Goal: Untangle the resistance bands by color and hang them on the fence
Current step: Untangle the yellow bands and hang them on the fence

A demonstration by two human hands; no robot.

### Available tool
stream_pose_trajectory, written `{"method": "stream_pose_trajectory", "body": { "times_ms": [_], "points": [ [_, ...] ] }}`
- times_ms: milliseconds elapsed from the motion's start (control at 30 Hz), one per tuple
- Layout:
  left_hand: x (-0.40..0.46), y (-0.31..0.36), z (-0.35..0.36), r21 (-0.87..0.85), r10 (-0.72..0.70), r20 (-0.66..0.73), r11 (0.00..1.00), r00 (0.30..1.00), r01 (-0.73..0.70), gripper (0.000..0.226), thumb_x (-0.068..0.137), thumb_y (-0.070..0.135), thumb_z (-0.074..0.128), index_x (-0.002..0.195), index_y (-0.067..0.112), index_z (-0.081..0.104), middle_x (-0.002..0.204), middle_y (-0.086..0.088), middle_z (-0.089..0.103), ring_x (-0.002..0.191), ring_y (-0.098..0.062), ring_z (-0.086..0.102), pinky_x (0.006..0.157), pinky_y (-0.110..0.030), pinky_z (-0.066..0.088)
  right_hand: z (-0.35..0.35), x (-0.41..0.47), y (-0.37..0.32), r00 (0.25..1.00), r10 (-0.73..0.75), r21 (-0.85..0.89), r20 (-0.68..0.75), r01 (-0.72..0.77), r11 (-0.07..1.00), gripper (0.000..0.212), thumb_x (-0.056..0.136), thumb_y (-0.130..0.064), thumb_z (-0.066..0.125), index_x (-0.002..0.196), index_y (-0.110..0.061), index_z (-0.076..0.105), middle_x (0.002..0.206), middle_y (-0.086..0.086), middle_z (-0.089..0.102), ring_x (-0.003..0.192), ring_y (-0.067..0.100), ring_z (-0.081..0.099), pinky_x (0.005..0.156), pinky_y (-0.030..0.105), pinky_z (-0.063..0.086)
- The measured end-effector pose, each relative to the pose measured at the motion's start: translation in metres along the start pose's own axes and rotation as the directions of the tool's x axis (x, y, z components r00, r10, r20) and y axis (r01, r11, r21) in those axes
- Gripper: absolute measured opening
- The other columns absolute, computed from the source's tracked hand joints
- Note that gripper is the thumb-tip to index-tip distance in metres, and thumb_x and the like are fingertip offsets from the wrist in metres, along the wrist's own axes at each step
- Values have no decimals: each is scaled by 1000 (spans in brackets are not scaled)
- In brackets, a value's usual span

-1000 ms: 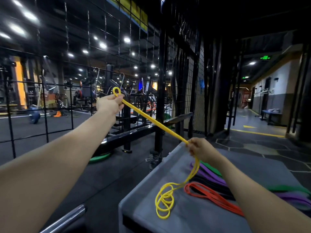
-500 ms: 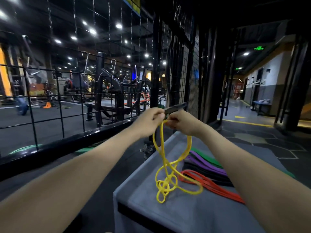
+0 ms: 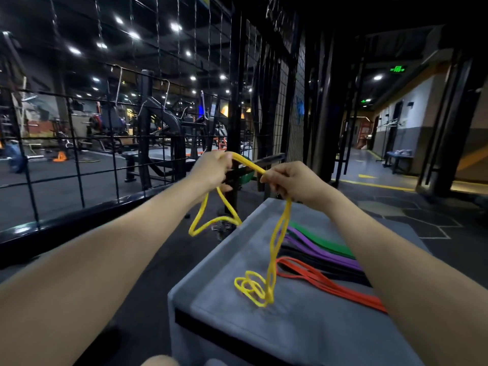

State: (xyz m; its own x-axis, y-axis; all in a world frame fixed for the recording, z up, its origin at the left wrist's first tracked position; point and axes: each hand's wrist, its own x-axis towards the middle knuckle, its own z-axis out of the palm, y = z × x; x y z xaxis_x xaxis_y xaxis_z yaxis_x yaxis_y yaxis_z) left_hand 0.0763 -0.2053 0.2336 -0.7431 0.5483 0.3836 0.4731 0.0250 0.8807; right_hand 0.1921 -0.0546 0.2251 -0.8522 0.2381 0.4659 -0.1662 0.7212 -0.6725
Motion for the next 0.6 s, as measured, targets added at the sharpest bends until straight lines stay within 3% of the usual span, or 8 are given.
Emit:
{"method": "stream_pose_trajectory", "body": {
  "times_ms": [100, 267, 333, 400, 500, 567, 600],
  "points": [
    [9, -2, -14, -123, -56, -104, 991, 993, 43, 31, 101, 26, 34, 74, 14, 45, 65, -1, 32, 54, -12, 36, 49, -27, 51, -2, -2, 5, 1000, 16, 40, -9, -16, 999, 21, 95, -18, 50, 86, -8, 67, 61, -1, 51, 44, 3, 41, 41, 11, 34],
    [16, -19, -26, -165, -160, -239, 979, 958, 122, 29, 95, 16, 35, 66, 15, 42, 61, -2, 32, 47, -15, 32, 37, -19, 35, -8, -5, 17, 997, 78, -20, -11, -79, 997, 23, 95, -17, 50, 82, -7, 67, 59, -1, 51, 50, 8, 43, 49, 17, 38],
    [12, -27, -24, -148, -182, -213, 977, 960, 152, 31, 96, 16, 34, 66, 14, 42, 60, -3, 31, 43, -15, 32, 38, -19, 32, -12, -6, 16, 996, 76, -82, -42, -79, 993, 26, 95, -18, 50, 84, -2, 67, 57, -2, 48, 48, 8, 40, 46, 14, 36],
    [5, -35, -21, -139, -263, -95, 958, 960, 249, 33, 99, 17, 33, 68, 12, 44, 60, -2, 34, 38, -11, 36, 40, -18, 35, -17, -5, 12, 995, 39, -146, -92, -52, 988, 27, 96, -18, 49, 78, -5, 66, 56, -2, 45, 49, 11, 37, 46, 18, 34],
    [-9, -45, -19, 185, -352, 119, 927, 928, 328, 26, 98, 16, 39, 79, 11, 56, 77, -4, 51, 64, -14, 52, 58, -24, 42, -25, -2, 0, 994, -3, -184, -105, -16, 983, 27, 96, -20, 47, 82, -6, 65, 57, 0, 44, 50, 13, 36, 47, 23, 32],
    [-15, -45, -17, 372, -332, 249, 900, 910, 227, 16, 95, 13, 50, 107, 6, 58, 107, -9, 56, 98, -20, 54, 79, -28, 40, -28, 1, -9, 998, -22, -221, -62, 7, 975, 28, 96, -22, 47, 83, -5, 66, 57, 0, 45, 52, 16, 38, 50, 26, 34],
    [-17, -41, -13, 349, -291, 284, 919, 913, 184, 33, 93, 12, 54, 125, 6, 50, 125, -11, 52, 116, -21, 48, 92, -28, 36, -28, 2, -13, 999, -26, -247, -36, 16, 969, 28, 96, -23, 48, 82, -7, 66, 57, 0, 45, 52, 15, 38, 50, 26, 34]
  ]
}}
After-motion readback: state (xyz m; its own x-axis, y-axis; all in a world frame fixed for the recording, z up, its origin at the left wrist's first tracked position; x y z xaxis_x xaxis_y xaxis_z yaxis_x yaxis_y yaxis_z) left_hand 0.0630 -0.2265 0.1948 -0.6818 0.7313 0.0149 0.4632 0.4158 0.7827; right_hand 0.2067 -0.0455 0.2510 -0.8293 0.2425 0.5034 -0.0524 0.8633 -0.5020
